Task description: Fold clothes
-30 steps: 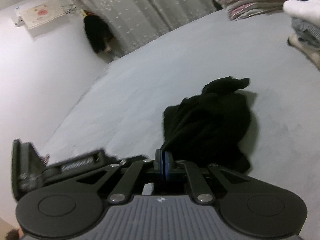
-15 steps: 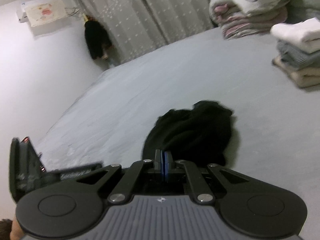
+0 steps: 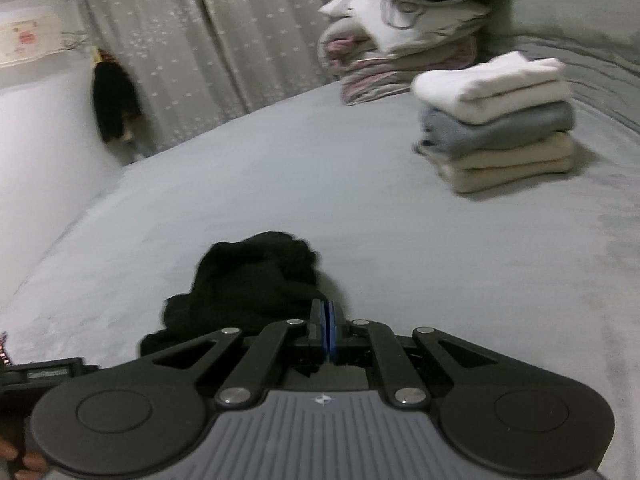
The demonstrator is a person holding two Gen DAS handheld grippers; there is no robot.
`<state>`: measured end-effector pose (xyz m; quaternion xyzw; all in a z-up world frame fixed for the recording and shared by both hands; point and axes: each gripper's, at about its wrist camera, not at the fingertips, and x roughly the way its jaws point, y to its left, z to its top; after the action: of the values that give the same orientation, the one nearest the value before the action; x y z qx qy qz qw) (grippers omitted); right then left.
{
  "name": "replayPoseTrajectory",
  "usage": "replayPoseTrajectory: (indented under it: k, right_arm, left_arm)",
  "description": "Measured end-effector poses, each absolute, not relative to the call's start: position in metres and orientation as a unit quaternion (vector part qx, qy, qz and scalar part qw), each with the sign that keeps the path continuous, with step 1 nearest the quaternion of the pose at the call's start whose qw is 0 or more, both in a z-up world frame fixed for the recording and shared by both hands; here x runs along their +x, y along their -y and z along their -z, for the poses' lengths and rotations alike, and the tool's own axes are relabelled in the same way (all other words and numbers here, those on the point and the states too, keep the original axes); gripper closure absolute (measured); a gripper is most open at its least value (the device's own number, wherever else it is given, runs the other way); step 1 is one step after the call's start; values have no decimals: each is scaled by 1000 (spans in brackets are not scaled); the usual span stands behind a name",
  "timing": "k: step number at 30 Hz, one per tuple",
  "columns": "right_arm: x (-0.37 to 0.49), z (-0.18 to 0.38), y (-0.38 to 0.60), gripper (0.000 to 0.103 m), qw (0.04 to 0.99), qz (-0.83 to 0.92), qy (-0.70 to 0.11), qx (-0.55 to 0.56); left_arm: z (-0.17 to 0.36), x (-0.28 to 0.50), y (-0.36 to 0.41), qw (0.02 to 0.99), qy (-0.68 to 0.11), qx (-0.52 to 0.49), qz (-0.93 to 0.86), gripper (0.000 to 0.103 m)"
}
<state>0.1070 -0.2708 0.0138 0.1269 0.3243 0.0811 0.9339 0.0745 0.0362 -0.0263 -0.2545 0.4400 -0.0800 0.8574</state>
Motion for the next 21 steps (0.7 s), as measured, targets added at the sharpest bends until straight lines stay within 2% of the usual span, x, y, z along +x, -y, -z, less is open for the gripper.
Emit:
replayPoseTrajectory:
  k: [6,11,17,18,20,21]
  right_arm:
    - [104,-10,302,98,936,-22,-332,114]
    - [110,-2,321,98,925,25,-359,121]
    - [111,0,320,97,921,27,-370,119]
    - [109,-2,319,95,922,23,-367,121]
    - [107,-5,315,84,925,17,-359,124]
    - [107,-7,313,71,927,15,-354,122]
  left_arm:
    - [27,73,-35,860,-442,-244,81,31]
    - [27,74,-34,858,-446,-240,89,44]
    - [30,74,-31,852,-449,-245,111,52]
    - [30,74,-30,851,-450,-247,115,53]
    - [33,74,-28,847,-452,-252,125,58]
    - [34,75,-27,845,-452,-255,129,59]
